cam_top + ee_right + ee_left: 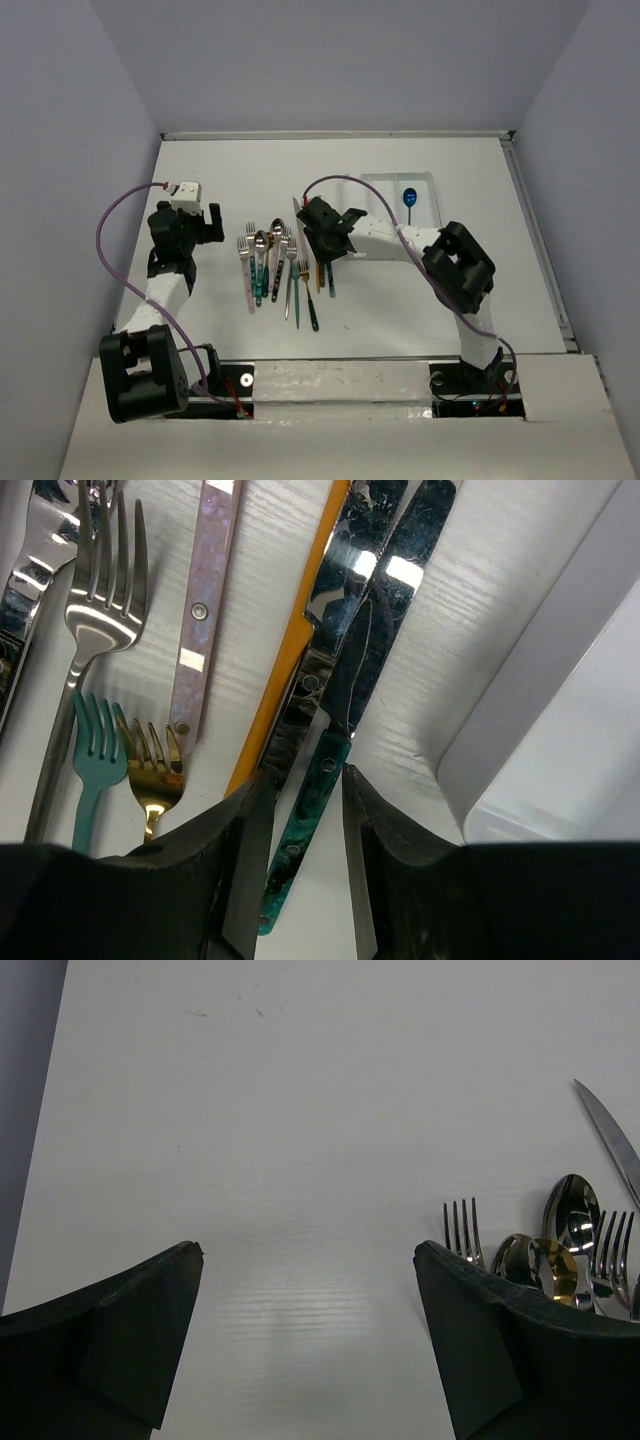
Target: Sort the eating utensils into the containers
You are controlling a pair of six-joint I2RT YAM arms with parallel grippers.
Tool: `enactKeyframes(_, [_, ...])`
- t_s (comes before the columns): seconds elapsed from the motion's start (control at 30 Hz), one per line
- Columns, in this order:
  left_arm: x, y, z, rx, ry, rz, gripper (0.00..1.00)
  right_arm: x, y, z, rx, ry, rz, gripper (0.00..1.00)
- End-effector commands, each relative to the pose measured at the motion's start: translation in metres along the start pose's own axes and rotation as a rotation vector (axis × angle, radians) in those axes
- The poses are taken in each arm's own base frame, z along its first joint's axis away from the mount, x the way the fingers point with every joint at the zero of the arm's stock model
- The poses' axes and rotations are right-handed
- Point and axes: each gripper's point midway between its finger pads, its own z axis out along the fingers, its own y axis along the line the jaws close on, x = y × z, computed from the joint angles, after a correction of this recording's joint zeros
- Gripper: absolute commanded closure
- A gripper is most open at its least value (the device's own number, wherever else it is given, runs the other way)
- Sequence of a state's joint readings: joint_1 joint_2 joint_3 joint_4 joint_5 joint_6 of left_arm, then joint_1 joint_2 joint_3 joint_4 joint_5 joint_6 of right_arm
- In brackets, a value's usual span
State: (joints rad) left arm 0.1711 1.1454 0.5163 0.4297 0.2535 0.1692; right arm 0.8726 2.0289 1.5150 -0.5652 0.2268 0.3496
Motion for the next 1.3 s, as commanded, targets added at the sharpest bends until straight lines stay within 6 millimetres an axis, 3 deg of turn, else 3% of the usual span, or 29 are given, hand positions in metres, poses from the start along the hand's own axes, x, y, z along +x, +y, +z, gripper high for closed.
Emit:
enactKeyframes(0.0, [-0.005, -0.001, 0.003, 0.009, -0.033, 0.017, 0.01, 0.006, 0.003, 0.006, 0.016, 0.028, 0.015, 0.62])
enactKeyframes(0.13, [-0.004, 0.000, 0.003, 0.008, -0.030, 0.014, 0.01, 0.023, -0.001, 0.013, 0.035, 0.079, 0.014, 0.62])
enactKeyframes(0.43, [-0.006, 0.000, 0.002, 0.007, -0.038, 0.017, 0.01, 0.040, -0.012, 0.023, 0.097, 0.127, 0.015, 0.64])
enactKeyframes(0.77, [-0.007, 0.000, 0.001, 0.005, -0.041, 0.015, 0.01, 0.037, -0.014, -0.001, 0.077, 0.103, 0.037, 0.67])
enactKeyframes(1.03, [-0.008, -0.001, 0.000, 0.008, -0.046, 0.017, 0.01, 0.037, -0.019, -0.008, 0.088, 0.097, 0.036, 0.67])
enactKeyframes(1.27, [-0.008, 0.001, 0.000, 0.000, -0.045, 0.020, 0.01, 0.055, -0.017, 0.017, 0.101, 0.165, 0.013, 0.66])
